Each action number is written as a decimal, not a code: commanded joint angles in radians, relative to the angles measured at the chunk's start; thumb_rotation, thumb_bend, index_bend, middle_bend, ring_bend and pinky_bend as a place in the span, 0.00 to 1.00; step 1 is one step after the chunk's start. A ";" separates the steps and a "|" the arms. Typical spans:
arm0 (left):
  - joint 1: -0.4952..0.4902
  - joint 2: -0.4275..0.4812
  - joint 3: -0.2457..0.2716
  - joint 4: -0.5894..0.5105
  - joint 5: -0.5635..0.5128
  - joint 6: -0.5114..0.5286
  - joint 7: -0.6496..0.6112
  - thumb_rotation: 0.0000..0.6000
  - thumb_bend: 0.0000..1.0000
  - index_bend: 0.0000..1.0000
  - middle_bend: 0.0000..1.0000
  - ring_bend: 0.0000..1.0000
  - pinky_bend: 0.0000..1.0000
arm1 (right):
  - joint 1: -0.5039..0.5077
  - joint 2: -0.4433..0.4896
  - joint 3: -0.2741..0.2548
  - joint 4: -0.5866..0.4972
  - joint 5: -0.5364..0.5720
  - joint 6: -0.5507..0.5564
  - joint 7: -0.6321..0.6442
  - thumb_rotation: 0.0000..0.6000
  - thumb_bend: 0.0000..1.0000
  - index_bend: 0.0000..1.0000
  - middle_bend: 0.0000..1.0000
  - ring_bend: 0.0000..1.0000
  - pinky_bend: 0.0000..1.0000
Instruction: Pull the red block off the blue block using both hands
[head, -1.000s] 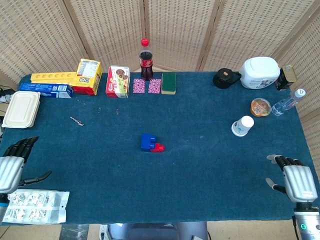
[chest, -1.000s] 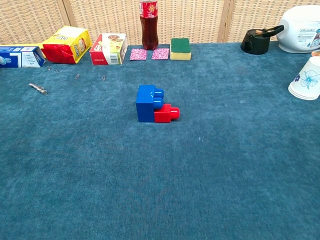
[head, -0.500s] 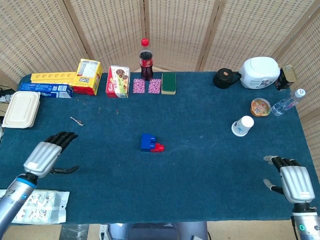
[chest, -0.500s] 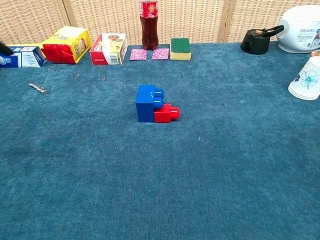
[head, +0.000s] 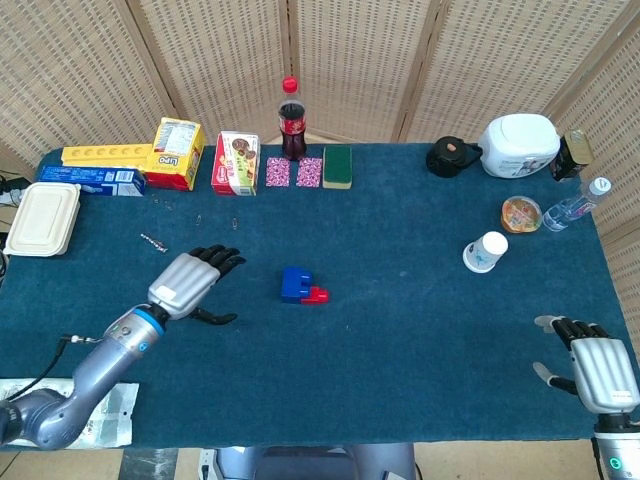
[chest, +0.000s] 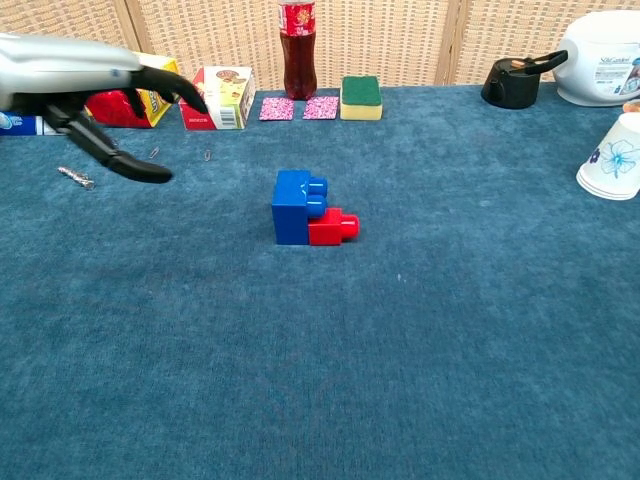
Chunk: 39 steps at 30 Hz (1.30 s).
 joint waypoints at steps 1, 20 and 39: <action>-0.124 -0.093 -0.013 0.038 -0.161 -0.029 0.120 0.51 0.23 0.18 0.16 0.16 0.28 | -0.006 -0.002 -0.002 0.009 -0.002 0.007 0.009 1.00 0.20 0.34 0.44 0.46 0.45; -0.393 -0.365 0.060 0.237 -0.592 0.101 0.364 0.51 0.23 0.18 0.16 0.16 0.29 | -0.039 -0.002 -0.016 0.071 0.021 0.014 0.122 1.00 0.20 0.34 0.44 0.47 0.45; -0.454 -0.444 0.112 0.367 -0.575 0.126 0.395 0.51 0.31 0.30 0.23 0.20 0.31 | -0.059 0.005 -0.009 0.071 0.048 0.019 0.146 1.00 0.20 0.35 0.44 0.47 0.45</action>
